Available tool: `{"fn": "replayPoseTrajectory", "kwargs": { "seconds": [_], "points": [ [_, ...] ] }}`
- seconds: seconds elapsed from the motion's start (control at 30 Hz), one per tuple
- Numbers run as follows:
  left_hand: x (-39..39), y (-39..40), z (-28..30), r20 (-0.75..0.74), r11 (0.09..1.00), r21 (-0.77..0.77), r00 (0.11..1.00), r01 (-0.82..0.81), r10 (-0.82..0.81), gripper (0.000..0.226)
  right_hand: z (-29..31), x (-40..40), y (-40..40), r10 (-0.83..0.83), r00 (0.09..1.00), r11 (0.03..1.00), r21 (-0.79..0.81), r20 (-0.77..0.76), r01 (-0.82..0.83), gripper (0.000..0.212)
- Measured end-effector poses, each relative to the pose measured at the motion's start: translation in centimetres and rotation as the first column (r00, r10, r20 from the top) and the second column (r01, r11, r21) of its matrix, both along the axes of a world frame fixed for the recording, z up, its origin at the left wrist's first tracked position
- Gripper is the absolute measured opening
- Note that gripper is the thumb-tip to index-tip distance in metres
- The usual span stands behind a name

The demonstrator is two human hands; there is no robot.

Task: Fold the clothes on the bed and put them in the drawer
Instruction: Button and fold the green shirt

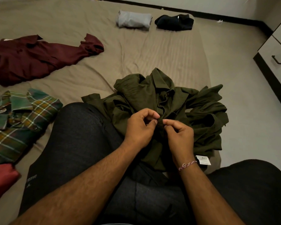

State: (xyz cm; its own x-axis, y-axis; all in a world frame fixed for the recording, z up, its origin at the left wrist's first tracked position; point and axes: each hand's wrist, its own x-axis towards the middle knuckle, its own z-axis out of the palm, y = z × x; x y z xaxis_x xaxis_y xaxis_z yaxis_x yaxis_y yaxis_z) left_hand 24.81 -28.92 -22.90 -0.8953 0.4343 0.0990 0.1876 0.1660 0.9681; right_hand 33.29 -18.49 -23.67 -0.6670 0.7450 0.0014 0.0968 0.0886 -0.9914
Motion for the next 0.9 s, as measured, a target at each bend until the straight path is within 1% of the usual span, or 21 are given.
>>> {"fn": "replayPoseTrajectory", "kwargs": {
  "seconds": [0.07,0.17,0.23,0.3,0.37,0.47,0.53,0.6,0.67,0.73,0.8,0.9],
  "points": [
    [-0.1,0.0,0.0,0.038,1.0,0.022,0.999,-0.009,0.008,0.024,-0.2,0.0,0.0,0.012,1.0,0.997,0.071,-0.013,-0.011,0.029],
    [-0.4,0.0,-0.2,0.124,0.997,0.076,0.992,-0.029,0.019,0.025,-0.5,-0.2,-0.1,0.017,0.999,0.996,0.09,-0.047,-0.012,0.02],
    [-0.6,0.0,-0.4,0.205,0.99,0.127,0.978,-0.055,0.028,0.029,-0.5,-0.3,-0.1,0.017,0.998,0.995,0.097,-0.061,-0.011,0.02],
    [-0.7,0.0,-0.4,0.254,0.985,0.159,0.967,-0.07,0.027,0.032,-0.5,-0.4,-0.3,0.015,0.998,0.989,0.149,-0.065,-0.005,0.023],
    [-0.8,0.1,-0.4,0.27,0.983,0.173,0.963,-0.068,0.019,0.032,-0.6,-0.4,-0.4,0.019,0.998,0.973,0.231,-0.06,-0.004,0.023],
    [-1.0,0.0,-0.3,0.279,0.984,0.167,0.96,-0.065,0.017,0.03,-0.7,-0.5,-0.4,0.024,0.999,0.925,0.381,-0.042,-0.006,0.018],
    [-1.1,0.0,-0.3,0.272,0.987,0.146,0.962,-0.067,0.025,0.029,-0.8,-0.6,-0.2,0.026,0.999,0.879,0.476,-0.02,-0.013,0.017],
    [-1.2,-0.1,-0.4,0.247,0.993,0.107,0.968,-0.057,0.029,0.029,-0.9,-0.7,-0.2,0.03,1.0,0.842,0.54,0.001,-0.026,0.017],
    [-1.2,-0.2,-0.4,0.214,0.996,0.07,0.976,-0.047,0.031,0.029,-1.2,-0.9,-0.2,0.037,0.999,0.824,0.565,-0.006,-0.027,0.018],
    [-1.3,-0.2,-0.4,0.214,0.996,0.064,0.976,-0.054,0.04,0.028,-1.4,-1.2,-0.1,0.05,0.999,0.832,0.554,-0.016,-0.032,0.019],
    [-1.3,-0.3,-0.4,0.252,0.993,0.089,0.966,-0.076,0.051,0.028,-1.6,-1.4,0.0,0.073,0.997,0.85,0.524,-0.028,-0.048,0.019],
    [-1.4,-0.5,-0.3,0.357,0.984,0.144,0.933,-0.107,0.049,0.028,-1.7,-1.6,0.0,0.112,0.993,0.864,0.498,-0.042,-0.076,0.021]
  ]
}}
